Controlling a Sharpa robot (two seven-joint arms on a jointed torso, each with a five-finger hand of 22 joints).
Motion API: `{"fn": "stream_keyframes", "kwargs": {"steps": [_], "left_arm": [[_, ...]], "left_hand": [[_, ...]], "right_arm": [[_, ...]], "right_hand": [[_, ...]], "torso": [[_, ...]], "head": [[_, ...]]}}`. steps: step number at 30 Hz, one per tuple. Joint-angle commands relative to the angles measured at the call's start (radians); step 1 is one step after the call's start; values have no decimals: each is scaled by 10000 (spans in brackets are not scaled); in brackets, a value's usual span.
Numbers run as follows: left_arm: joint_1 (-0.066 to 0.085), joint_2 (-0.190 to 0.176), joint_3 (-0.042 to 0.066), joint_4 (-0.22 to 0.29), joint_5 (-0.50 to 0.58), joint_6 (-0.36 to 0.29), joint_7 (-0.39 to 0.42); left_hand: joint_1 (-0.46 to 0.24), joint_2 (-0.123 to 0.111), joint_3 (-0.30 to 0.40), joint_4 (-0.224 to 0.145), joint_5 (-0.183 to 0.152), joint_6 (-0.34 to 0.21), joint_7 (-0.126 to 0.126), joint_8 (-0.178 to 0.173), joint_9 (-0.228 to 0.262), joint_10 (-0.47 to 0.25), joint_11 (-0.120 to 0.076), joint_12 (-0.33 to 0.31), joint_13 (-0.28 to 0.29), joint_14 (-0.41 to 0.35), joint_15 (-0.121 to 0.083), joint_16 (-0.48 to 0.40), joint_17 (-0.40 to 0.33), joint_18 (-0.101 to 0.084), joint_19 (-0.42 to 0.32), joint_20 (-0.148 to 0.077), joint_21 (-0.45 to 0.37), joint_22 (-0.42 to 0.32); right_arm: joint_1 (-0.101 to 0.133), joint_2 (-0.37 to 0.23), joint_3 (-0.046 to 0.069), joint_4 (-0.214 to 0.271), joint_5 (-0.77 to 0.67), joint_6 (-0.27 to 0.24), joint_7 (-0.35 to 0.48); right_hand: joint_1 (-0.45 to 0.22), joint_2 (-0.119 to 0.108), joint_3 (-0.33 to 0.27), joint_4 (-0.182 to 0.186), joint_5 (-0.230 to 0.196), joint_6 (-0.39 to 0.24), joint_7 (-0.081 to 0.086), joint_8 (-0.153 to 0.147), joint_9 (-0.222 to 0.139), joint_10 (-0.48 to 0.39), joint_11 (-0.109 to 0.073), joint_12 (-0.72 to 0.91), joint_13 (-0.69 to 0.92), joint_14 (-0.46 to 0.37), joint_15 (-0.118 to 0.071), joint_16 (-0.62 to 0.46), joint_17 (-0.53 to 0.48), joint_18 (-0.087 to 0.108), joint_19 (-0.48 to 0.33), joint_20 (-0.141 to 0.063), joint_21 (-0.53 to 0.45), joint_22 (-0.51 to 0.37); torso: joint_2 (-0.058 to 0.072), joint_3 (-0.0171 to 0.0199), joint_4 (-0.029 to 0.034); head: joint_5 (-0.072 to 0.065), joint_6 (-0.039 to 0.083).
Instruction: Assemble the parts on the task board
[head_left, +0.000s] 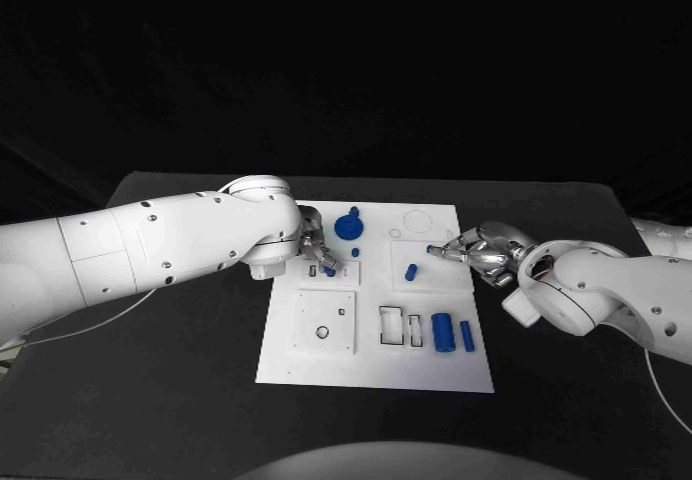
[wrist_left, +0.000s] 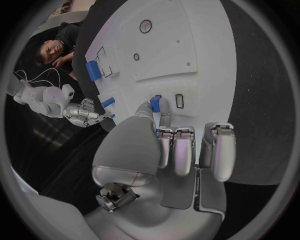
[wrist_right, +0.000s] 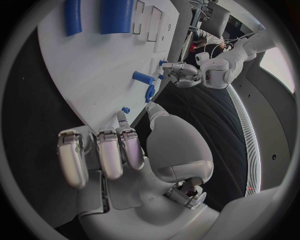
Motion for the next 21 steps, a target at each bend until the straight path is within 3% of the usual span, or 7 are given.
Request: {"fn": "stream_keyframes", "kwargs": {"steps": [1, 9, 14, 21], "left_arm": [[0, 24, -5, 10, 103, 318, -170], [-1, 67, -8, -20, -20, 222, -142], [-7, 86, -11, -28, -85, 242, -143], [-19, 79, -15, -17, -142, 145, -190]], "left_hand": [[116, 9, 78, 3, 3, 11, -35, 26, 8, 1027, -66, -35, 2607, 1060, -54, 25, 2630, -149, 1035, -68, 24, 2634], [126, 18, 90, 13, -63, 0, -24, 17, 1, 1027, -58, -35, 2607, 1060, -53, 25, 2630, -149, 1035, -66, 24, 2634], [-46, 32, 26, 32, -449, 4, 15, 11, -18, 1027, -19, -35, 2607, 1060, -40, 25, 2630, -149, 1035, -60, 24, 2634], [-1556, -136, -718, 24, -2042, 94, 136, 52, -21, 1027, 94, -35, 2607, 1060, 20, 25, 2630, -149, 1035, -45, 24, 2634]], "right_arm": [[-8, 12, -2, 11, -86, 28, 59], [-8, 7, -2, 13, -86, 25, 59], [-8, 8, -2, 13, -86, 26, 56], [-8, 13, -2, 5, -86, 30, 58]], "right_hand": [[-2, 112, -61, -2, -61, -41, 67, 66, -11, 1065, 73, 28, 2632, 1061, 67, 41, 2635, -66, 1065, 75, 45, 2629], [-2, 112, -61, -2, -61, -41, 67, 66, -11, 1065, 73, 28, 2632, 1061, 67, 41, 2635, -66, 1065, 75, 45, 2629], [-2, 112, -61, -2, -61, -41, 67, 66, -11, 1065, 73, 28, 2632, 1061, 67, 41, 2635, -66, 1065, 75, 45, 2629], [-2, 112, -61, -2, -61, -41, 67, 66, -11, 1065, 73, 28, 2632, 1061, 67, 41, 2635, -66, 1065, 75, 45, 2629]], "torso": [[3, -7, -6], [9, -2, -7], [1, -3, -4], [-3, 0, 0]], "head": [[-9, -12], [-13, -2], [-15, -7], [-9, 22]]}}
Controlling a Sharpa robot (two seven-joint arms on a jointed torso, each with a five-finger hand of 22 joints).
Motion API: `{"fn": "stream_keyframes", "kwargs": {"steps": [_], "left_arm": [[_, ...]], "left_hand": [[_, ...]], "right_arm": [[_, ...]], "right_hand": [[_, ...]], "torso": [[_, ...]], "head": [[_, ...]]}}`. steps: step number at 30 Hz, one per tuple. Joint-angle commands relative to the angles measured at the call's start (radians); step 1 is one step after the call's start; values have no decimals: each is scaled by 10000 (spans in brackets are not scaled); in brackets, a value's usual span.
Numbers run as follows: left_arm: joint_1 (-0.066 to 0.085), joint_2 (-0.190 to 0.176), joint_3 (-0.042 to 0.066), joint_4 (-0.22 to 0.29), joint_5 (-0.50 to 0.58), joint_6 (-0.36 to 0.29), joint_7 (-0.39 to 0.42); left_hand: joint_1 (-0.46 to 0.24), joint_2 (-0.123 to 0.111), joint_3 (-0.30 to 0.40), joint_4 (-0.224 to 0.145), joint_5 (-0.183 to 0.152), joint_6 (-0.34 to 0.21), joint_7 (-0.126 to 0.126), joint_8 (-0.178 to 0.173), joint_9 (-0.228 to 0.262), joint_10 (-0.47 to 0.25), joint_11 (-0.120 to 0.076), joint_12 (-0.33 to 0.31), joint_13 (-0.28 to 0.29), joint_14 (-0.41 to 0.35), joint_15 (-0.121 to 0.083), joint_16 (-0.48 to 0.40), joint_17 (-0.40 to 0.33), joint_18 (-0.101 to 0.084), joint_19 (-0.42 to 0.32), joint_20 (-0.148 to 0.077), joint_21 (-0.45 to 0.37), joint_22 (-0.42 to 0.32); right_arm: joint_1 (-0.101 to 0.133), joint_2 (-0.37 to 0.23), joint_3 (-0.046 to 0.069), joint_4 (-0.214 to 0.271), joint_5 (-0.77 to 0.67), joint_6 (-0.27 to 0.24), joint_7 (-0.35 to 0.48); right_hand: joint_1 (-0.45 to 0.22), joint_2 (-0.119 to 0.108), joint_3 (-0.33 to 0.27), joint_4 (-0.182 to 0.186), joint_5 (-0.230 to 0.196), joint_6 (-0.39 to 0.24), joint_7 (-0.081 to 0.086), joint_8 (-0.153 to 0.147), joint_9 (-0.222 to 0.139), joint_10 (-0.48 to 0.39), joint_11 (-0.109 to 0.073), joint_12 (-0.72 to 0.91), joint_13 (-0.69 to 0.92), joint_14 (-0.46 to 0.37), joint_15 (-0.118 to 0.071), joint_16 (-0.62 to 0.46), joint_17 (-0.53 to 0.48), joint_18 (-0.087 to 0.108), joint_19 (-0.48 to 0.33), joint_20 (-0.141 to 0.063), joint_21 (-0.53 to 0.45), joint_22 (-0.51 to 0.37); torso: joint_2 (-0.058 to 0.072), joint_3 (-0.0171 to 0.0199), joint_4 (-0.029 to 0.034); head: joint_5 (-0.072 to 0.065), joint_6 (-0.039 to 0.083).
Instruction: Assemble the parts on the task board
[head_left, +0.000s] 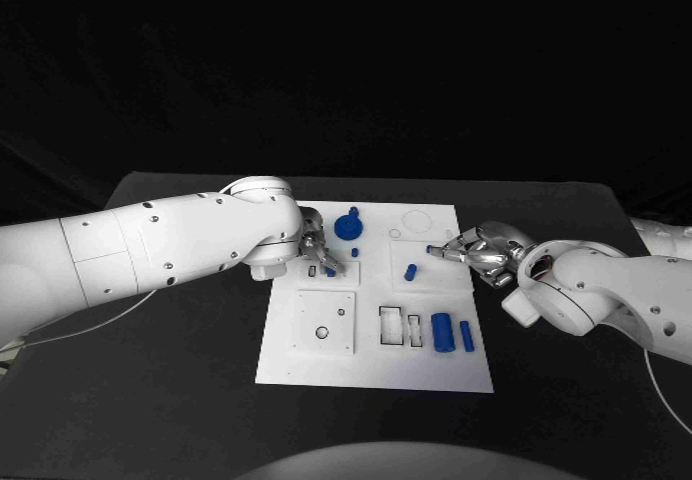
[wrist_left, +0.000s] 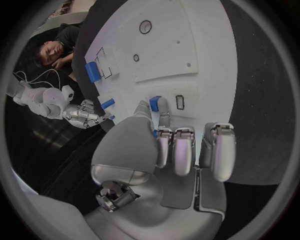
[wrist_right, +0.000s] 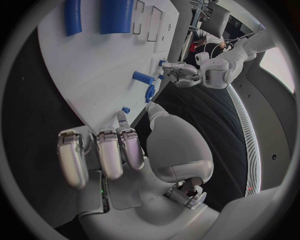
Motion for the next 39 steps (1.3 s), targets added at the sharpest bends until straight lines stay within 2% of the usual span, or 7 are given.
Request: {"fn": "stream_keyframes", "kwargs": {"steps": [1, 8, 12, 18, 25, 27, 39], "left_arm": [[-8, 12, 1, 33, -153, 40, -193], [-16, -90, 4, 160, -450, -324, -203], [-17, -244, 14, 383, -679, -725, -127], [13, -648, 162, 909, -1064, -1245, 12], [133, -1072, 553, 1222, -1190, -1423, -6], [173, -1123, 614, 1162, -1221, -1524, -7], [228, -947, 646, 198, -1215, -1387, -133]], "left_hand": [[-676, -211, -283, 21, -507, 32, 35, 35, 5, 1030, 92, -15, 2689, 1060, 33, 25, 2632, -150, 1035, -40, 25, 2634], [-2573, -1599, 140, 69, -1158, 84, 51, 119, 88, 1030, 102, -15, 2689, 1060, 68, 25, 2632, -150, 1035, -20, 25, 2634], [-3209, -1999, 271, 82, -1209, 99, 43, 148, 127, 1030, 91, -15, 2689, 1060, 58, 25, 2632, -150, 1035, -16, 25, 2634], [-3476, -1908, 371, 77, -1224, 117, 30, 172, 161, 1030, 77, -15, 2689, 1060, 43, 25, 2632, -150, 1035, -13, 25, 2634], [-3446, -1854, 449, 58, -1247, 138, 16, 189, 185, 1030, 65, -15, 2689, 1060, 29, 25, 2632, -150, 1035, -17, 25, 2634], [-3178, -1621, 599, 42, -1259, 158, -3, 200, 206, 1030, 45, -15, 2689, 1060, 8, 25, 2632, -150, 1035, -27, 25, 2634], [-2741, -1397, 699, 24, -1265, 186, -31, 206, 233, 1030, 20, -15, 2689, 1060, -22, 25, 2632, -150, 1035, -51, 25, 2634]], "right_arm": [[-8, 10, -2, 4, -86, 33, 57], [-9, 21, -2, -9, -86, 29, 77], [-13, 39, -2, -26, -86, 43, 79], [-23, 53, -2, -22, -86, 37, 83], [-27, 55, -2, -5, -86, 40, 66], [-28, 62, -2, -8, -86, 46, 57], [-30, 72, -2, -1, -86, 39, 52]], "right_hand": [[-9, 129, -77, 11, -50, -46, 72, 69, -17, 1065, 77, 28, 2633, 1061, 70, 41, 2628, -67, 1065, 79, 45, 2632], [-12, 135, -82, 16, -46, -47, 74, 71, -19, 1065, 78, 28, 2633, 1061, 72, 41, 2628, -67, 1065, 80, 45, 2632], [-12, 135, -82, 16, -46, -47, 74, 71, -19, 1065, 78, 28, 2633, 1061, 72, 41, 2628, -67, 1065, 80, 45, 2632], [-12, 135, -82, 16, -46, -47, 74, 71, -19, 1065, 78, 28, 2633, 1061, 72, 41, 2628, -67, 1065, 80, 45, 2632], [-12, 135, -82, 16, -46, -47, 74, 71, -19, 1065, 78, 28, 2633, 1061, 72, 41, 2628, -67, 1065, 80, 45, 2632], [-12, 135, -82, 16, -46, -47, 74, 71, -19, 1065, 78, 28, 2633, 1061, 72, 41, 2628, -67, 1065, 80, 45, 2632], [-12, 135, -82, 16, -46, -47, 74, 71, -19, 1065, 78, 28, 2633, 1061, 72, 41, 2628, -67, 1065, 80, 45, 2632]], "torso": [[-4, -2, 6], [-2, -2, 5], [-11, -4, 1], [-14, 6, 13], [-2, -2, 33], [-8, 4, 15], [4, -2, -8]], "head": [[2, 29], [0, 72], [13, 96], [-5, 158], [13, 208], [51, 213], [72, 263]]}}
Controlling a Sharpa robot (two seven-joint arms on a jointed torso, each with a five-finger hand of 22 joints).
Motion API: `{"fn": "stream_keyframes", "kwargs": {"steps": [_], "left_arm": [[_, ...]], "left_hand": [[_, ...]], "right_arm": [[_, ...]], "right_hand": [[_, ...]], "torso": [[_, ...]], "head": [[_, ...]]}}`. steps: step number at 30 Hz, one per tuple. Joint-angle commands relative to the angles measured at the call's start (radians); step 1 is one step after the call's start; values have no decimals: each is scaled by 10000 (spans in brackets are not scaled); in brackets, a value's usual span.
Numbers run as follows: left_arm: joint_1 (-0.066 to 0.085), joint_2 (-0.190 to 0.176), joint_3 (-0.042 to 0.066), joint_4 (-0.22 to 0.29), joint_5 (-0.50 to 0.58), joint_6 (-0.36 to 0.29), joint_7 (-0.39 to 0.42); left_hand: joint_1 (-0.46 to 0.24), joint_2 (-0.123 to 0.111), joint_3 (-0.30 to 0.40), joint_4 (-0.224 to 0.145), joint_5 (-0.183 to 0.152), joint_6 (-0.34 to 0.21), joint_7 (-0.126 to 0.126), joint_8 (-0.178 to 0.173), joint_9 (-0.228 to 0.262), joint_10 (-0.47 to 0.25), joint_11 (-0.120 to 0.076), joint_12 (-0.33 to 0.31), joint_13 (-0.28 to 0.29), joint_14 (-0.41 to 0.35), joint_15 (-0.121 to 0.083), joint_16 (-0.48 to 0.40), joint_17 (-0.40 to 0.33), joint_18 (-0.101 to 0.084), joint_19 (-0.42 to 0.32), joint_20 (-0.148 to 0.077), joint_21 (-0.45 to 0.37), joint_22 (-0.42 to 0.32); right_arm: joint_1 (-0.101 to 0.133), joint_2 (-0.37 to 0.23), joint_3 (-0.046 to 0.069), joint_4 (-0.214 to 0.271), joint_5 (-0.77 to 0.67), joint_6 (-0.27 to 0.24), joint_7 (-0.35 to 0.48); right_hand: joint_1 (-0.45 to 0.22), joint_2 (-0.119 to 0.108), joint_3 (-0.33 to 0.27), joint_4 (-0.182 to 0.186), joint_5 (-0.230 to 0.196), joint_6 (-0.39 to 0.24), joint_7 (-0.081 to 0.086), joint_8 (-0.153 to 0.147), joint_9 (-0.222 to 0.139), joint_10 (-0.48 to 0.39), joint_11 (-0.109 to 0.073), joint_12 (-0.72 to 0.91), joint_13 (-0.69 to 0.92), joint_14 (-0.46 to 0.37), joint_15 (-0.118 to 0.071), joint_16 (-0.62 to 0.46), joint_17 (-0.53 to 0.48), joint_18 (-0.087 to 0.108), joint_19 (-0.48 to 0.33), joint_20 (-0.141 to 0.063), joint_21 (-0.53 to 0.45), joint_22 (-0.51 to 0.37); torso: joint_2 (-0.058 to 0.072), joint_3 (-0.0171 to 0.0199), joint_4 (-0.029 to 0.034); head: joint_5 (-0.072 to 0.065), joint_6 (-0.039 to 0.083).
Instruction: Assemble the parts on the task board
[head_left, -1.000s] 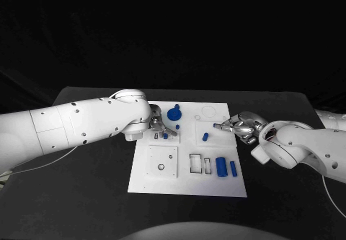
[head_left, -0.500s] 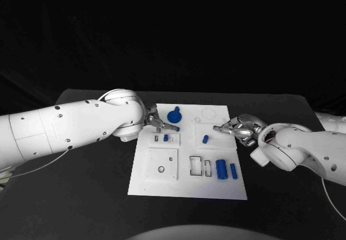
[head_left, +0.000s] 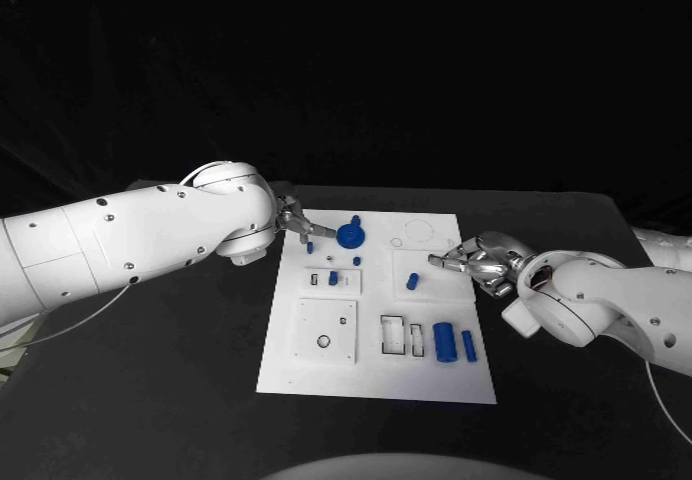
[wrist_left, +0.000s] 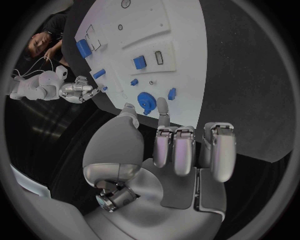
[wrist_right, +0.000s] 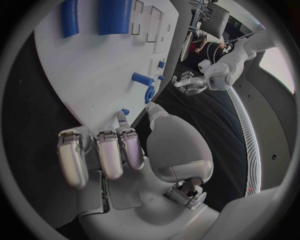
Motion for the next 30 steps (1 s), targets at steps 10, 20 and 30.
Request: {"fn": "stream_keyframes", "kwargs": {"steps": [10, 20, 30], "left_arm": [[-43, 580, -258, -1096, -19, 321, -182], [-128, 925, -548, -1862, -11, 418, -108], [-181, 936, -607, -1919, -144, 403, 60]], "left_hand": [[231, 171, 58, -12, -50, 67, 4, 21, 16, 1059, -11, -7, 2630, 1060, -35, 25, 2634, -150, 1035, -69, 24, 2634], [305, 240, 53, -16, -50, 66, 3, 13, 17, 1059, -12, -7, 2630, 1060, -39, 25, 2634, -150, 1035, -76, 24, 2634], [391, 289, 43, -22, -50, 53, 5, -1, 15, 1059, -10, -7, 2630, 1060, -43, 25, 2634, -150, 1035, -83, 24, 2634]], "right_arm": [[-10, -6, -2, 47, -86, 45, 49], [-10, -10, -2, 62, -86, 50, 49], [-10, 19, -2, 62, -86, 58, 55]], "right_hand": [[27, 96, -54, -12, -46, -24, 51, 33, -11, 1065, 78, 28, 2634, 1061, 72, 41, 2632, -66, 1065, 80, 45, 2634], [27, 96, -54, -12, -46, -24, 51, 33, -11, 1065, 78, 28, 2634, 1061, 72, 41, 2632, -66, 1065, 80, 45, 2634], [27, 96, -54, -12, -46, -24, 51, 33, -11, 1065, 78, 28, 2634, 1061, 72, 41, 2632, -66, 1065, 80, 45, 2634]], "torso": [[8, -1, -9], [0, 1, -5], [-14, 14, -21]], "head": [[-19, 6], [-38, -18], [-39, -50]]}}
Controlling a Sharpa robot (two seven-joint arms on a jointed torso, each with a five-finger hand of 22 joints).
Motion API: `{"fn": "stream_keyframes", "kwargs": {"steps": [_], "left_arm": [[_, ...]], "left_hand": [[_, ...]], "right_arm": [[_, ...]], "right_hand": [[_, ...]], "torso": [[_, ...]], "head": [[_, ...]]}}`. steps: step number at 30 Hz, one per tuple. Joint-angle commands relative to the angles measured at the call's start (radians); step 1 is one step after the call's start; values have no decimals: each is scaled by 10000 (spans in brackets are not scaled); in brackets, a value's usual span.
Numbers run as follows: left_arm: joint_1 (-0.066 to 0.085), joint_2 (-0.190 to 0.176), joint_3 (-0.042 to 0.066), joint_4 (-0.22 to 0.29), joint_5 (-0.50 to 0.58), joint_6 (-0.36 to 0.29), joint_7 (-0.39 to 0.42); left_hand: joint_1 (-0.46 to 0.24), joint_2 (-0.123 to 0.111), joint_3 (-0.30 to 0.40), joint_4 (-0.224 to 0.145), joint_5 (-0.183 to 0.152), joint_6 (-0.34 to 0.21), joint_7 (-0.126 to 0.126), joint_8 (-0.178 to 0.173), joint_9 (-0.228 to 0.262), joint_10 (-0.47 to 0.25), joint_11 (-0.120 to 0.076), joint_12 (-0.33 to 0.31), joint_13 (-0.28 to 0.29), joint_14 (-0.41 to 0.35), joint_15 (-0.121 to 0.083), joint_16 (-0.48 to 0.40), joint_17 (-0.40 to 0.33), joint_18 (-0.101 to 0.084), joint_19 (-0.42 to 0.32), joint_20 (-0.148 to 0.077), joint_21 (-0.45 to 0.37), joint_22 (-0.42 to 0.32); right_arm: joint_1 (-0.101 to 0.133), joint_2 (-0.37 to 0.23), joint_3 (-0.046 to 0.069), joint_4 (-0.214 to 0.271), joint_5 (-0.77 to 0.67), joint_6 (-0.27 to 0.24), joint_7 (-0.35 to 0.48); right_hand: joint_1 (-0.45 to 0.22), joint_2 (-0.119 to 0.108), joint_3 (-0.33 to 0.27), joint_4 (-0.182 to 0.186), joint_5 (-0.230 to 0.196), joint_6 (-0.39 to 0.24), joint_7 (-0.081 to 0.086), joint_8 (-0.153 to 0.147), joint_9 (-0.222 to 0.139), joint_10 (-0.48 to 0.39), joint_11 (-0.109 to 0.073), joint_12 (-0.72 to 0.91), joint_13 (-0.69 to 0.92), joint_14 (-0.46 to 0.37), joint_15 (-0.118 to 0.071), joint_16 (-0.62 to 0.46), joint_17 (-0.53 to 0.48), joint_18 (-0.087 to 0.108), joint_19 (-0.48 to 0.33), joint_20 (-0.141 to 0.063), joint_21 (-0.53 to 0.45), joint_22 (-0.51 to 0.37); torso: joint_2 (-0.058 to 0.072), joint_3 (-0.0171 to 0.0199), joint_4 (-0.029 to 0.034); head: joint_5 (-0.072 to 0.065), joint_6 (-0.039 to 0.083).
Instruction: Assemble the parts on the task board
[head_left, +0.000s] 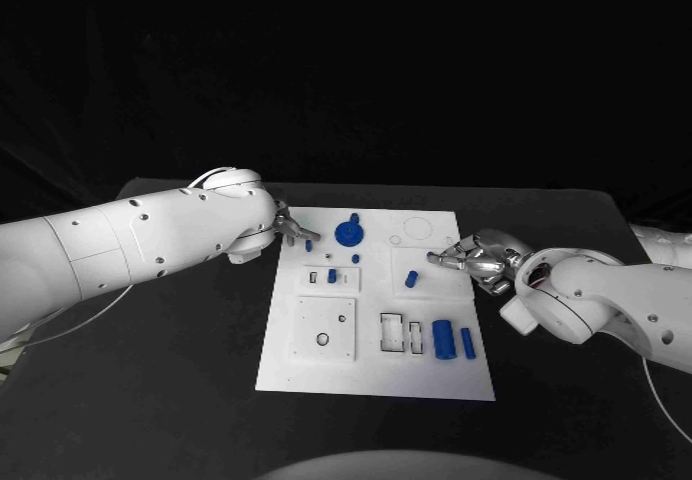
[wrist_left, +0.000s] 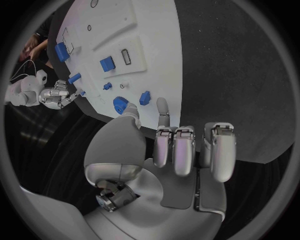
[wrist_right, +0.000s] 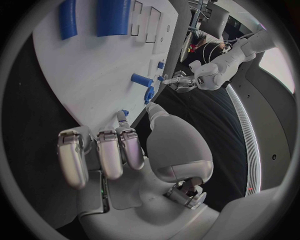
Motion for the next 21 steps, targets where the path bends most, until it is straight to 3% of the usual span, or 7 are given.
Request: {"fn": "stream_keyframes", "kwargs": {"steps": [1, 4, 9, 13, 18, 21], "left_arm": [[-8, 41, -3, -11, -79, 146, 85], [-13, 78, -5, -10, -63, 122, 179], [-20, 144, -6, -19, -11, 171, 251], [-30, 198, -7, -35, 13, 219, 272], [-39, 252, -5, -53, 16, 359, 165], [-41, 269, -5, -69, 16, 425, 115]], "left_hand": [[130, 21, 42, -22, -50, 51, 5, -3, 8, 1059, -9, -7, 2632, 1060, -44, 25, 2635, -151, 1035, -84, 24, 2634], [190, 53, 36, -24, -49, 42, 7, -12, 7, 1059, -6, -7, 2632, 1060, -45, 25, 2635, -151, 1035, -89, 24, 2634], [260, 88, 31, -26, -49, 38, 8, -19, 7, 1059, -5, -7, 2632, 1060, -46, 25, 2635, -151, 1035, -93, 24, 2634], [401, 166, 25, -30, -49, 31, 8, -32, 6, 1059, -4, -7, 2632, 1060, -47, 25, 2635, -151, 1035, -99, 24, 2634], [935, 539, 106, -62, -52, 9, -9, -64, 3, 1059, -17, -7, 2632, 1060, -62, 25, 2635, -151, 1035, -107, 24, 2634], [1176, 625, 92, -69, -50, 3, -13, -77, 2, 1059, -22, -7, 2632, 1060, -70, 25, 2635, -151, 1035, -110, 24, 2634]], "right_arm": [[-8, 19, -2, 14, -85, 55, 58], [-8, 24, -2, 3, -85, 54, 61], [-8, 28, -2, 4, -85, 56, 56], [-8, 33, -2, 5, -85, 56, 57], [-8, 34, -2, 10, -85, 67, 56], [-8, 36, -2, 17, -85, 66, 55]], "right_hand": [[27, 96, -55, -12, -46, -28, 54, 33, -12, 1065, 78, 28, 2635, 1061, 72, 41, 2634, -66, 1065, 80, 45, 2628], [27, 96, -55, -12, -46, -28, 54, 33, -12, 1065, 78, 28, 2635, 1061, 72, 41, 2634, -66, 1065, 80, 45, 2628], [27, 96, -55, -12, -46, -28, 54, 33, -12, 1065, 78, 28, 2635, 1061, 72, 41, 2634, -66, 1065, 80, 45, 2628], [27, 96, -55, -12, -46, -28, 54, 33, -12, 1065, 78, 28, 2635, 1061, 72, 41, 2634, -66, 1065, 80, 45, 2628], [27, 96, -55, -12, -46, -28, 54, 33, -12, 1065, 78, 28, 2635, 1061, 72, 41, 2634, -66, 1065, 80, 45, 2628], [27, 96, -55, -12, -46, -28, 54, 33, -12, 1065, 78, 28, 2635, 1061, 72, 41, 2634, -66, 1065, 80, 45, 2628]], "torso": [[-6, 12, -17], [-3, -11, -6], [-1, 9, -19], [2, 5, -8], [2, 5, -7], [1, 11, -14]], "head": [[7, 27], [-12, 13], [1, 17], [-21, 17], [-27, -11], [-23, -18]]}}
